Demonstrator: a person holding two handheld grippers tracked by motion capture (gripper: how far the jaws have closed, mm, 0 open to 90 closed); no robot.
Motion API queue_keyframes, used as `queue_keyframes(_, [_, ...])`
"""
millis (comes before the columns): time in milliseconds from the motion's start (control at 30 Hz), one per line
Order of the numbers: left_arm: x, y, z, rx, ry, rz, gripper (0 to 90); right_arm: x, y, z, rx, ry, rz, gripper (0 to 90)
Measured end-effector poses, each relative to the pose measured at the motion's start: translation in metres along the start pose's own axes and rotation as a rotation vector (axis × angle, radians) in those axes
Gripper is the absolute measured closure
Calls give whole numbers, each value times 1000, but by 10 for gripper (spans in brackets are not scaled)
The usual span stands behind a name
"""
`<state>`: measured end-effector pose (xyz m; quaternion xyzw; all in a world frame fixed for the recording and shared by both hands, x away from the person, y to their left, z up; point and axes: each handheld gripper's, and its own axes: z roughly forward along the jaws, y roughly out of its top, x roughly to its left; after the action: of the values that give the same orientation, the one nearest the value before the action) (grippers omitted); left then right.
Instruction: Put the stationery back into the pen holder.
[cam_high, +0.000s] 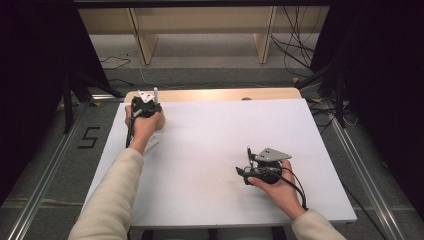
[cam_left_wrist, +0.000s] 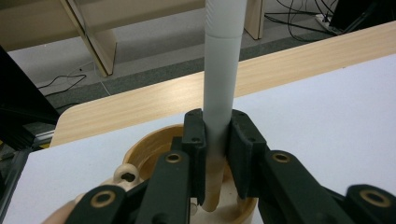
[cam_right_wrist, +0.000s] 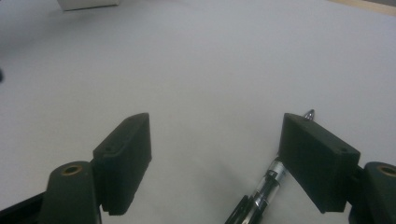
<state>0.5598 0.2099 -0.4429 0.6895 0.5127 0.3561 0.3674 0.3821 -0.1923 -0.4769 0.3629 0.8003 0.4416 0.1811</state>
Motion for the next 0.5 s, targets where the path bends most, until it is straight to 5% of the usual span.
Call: queue_keyframes(500, [0,-3,-4,9,-25,17,712,0,0,0,1,1,-2,259])
